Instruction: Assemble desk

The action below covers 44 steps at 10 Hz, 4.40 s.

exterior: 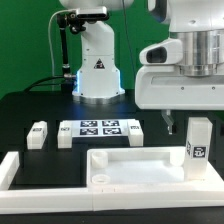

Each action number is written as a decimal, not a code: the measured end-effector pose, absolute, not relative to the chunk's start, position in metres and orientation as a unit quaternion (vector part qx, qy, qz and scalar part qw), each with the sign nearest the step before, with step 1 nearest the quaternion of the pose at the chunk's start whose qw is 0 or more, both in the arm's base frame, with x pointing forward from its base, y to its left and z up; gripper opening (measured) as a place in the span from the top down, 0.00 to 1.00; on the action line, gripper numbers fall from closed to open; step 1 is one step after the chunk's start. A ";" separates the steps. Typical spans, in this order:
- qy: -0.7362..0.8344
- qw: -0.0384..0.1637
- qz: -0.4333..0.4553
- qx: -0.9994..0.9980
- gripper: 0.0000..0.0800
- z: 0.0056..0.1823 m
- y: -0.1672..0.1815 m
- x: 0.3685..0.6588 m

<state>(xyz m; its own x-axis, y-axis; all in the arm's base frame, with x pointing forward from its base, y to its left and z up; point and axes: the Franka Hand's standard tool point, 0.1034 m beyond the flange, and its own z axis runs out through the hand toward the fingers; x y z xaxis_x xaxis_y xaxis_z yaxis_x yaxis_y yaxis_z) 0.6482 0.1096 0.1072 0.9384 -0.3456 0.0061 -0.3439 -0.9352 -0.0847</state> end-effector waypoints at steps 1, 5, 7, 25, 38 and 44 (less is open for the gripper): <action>0.182 0.043 -0.011 -0.982 0.19 0.108 0.115 0.647; 0.253 0.042 -0.005 -0.967 0.53 0.106 0.112 0.646; 0.323 0.040 0.003 -0.946 0.63 0.105 0.111 0.644; 0.385 0.093 0.000 -0.918 0.19 0.103 0.125 0.647; 0.396 0.042 0.006 -0.917 0.64 0.096 0.114 0.641; 0.756 0.076 0.054 -0.648 0.64 0.096 0.110 0.653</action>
Offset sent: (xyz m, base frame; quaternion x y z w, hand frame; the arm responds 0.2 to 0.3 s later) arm 0.0000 0.0000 0.0000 0.0000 0.0000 0.0650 0.9979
